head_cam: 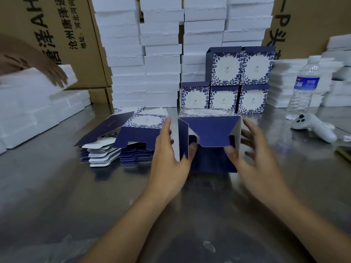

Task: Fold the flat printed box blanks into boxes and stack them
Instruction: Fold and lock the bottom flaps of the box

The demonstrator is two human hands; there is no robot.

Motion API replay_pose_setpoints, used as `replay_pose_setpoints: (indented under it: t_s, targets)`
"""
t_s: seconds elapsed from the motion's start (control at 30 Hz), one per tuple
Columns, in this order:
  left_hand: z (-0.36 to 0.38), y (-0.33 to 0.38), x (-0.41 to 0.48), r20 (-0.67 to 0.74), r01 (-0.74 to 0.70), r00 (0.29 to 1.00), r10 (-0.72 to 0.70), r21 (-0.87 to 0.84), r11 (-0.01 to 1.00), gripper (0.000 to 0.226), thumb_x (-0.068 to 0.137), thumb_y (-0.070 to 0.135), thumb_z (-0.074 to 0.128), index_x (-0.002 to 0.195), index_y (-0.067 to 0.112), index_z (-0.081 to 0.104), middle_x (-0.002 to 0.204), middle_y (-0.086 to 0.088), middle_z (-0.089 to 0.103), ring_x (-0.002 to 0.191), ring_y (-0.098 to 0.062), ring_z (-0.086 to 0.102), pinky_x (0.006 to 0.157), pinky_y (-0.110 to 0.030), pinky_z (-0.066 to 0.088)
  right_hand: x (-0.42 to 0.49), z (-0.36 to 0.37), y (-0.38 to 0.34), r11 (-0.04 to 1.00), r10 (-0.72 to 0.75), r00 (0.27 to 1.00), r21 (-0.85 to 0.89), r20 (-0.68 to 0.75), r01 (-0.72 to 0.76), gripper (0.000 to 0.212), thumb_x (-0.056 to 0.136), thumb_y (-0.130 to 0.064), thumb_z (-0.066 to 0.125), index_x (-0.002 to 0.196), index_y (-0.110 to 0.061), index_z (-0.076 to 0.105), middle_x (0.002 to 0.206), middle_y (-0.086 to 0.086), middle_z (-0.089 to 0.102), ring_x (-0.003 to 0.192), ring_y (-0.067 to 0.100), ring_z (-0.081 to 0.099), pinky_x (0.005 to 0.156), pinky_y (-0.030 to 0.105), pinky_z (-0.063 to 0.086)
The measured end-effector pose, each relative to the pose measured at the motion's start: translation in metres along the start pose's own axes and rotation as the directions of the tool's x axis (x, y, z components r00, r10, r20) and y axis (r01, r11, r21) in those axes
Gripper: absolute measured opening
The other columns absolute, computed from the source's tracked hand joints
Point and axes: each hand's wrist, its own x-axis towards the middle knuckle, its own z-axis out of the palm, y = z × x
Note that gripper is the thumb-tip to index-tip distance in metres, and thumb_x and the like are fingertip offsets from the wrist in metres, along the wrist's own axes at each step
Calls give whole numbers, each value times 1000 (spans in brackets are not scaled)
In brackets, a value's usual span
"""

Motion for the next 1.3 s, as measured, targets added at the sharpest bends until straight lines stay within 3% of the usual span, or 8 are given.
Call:
replay_pose_setpoints:
  t_s: [0.13, 0.3, 0.47, 0.57, 0.8, 0.93, 1.07, 1.3]
  targets:
    - [-2, 14, -5, 55, -63, 996, 72, -149, 987, 85, 72, 62, 66, 131, 68, 5, 150, 29, 24, 136, 8, 27, 109, -31, 33, 0, 1, -6, 998, -51, 991, 30, 121, 48, 67, 67, -67, 60, 125, -66, 25, 122, -46, 42, 118, -19, 41, 82, -1, 36]
    - [-2, 17, -6, 49, -14, 999, 24, -200, 980, 84, 64, 72, 57, 139, 55, 23, 148, 25, 31, 137, 4, 28, 112, -38, 34, -1, -1, -6, 991, -86, 967, 123, 239, 57, 88, 58, -85, 56, 133, -50, 26, 131, -42, 41, 126, -14, 38, 90, 0, 32]
    - [-8, 19, -3, -9, 9, 1000, -12, -280, 960, 50, 69, 68, 56, 113, 44, 53, 128, 9, 54, 120, -14, 52, 103, -45, 43, 0, 0, -1, 977, -57, 994, 212, 92, 36, 56, 86, -65, 40, 127, -28, 43, 127, -11, 56, 118, 2, 52, 93, 10, 39]
    - [-10, 20, -3, -3, 18, 1000, -19, -277, 961, 45, 67, 71, 51, 102, 43, 55, 120, 9, 56, 112, -11, 55, 99, -40, 45, 2, 0, 2, 981, -7, 1000, 192, 1, 7, 36, 77, -57, 52, 102, -32, 47, 104, -21, 62, 97, -3, 59, 84, 13, 44]
    - [-6, 20, -5, 16, -20, 1000, 25, -260, 965, 45, 69, 68, 51, 99, 35, 56, 103, 6, 52, 87, -1, 49, 66, -5, 38, 2, 1, 5, 990, -79, 994, -125, -75, 70, 31, 88, -48, 51, 74, -22, 42, 73, -2, 51, 68, 17, 48, 59, 33, 39]
    - [0, 21, -8, 37, -63, 997, 74, -248, 967, 35, 69, 66, 52, 94, 42, 55, 103, 3, 52, 87, -1, 50, 66, -4, 39, 2, -5, 1, 943, -130, 986, -320, -103, 91, 51, 89, -53, 34, 77, -6, 47, 60, 8, 48, 56, 25, 40, 53, 47, 38]
    - [3, 19, -8, 30, -67, 997, 76, -221, 973, 31, 68, 67, 53, 92, 48, 54, 111, 2, 53, 100, -11, 56, 69, -7, 41, 1, -11, -4, 819, -194, 973, -566, -125, 90, 39, 94, -34, 36, 65, -9, 44, 54, 16, 54, 52, 39, 49, 49, 36, 26]
    - [2, 18, -7, 13, -47, 999, 52, -230, 972, 36, 69, 68, 52, 97, 44, 54, 112, 2, 53, 97, -8, 53, 69, -4, 39, 4, -11, -6, 816, -157, 984, -573, -86, 80, 43, 96, -40, 36, 62, -15, 39, 48, 1, 36, 48, 32, 39, 47, 36, 28]
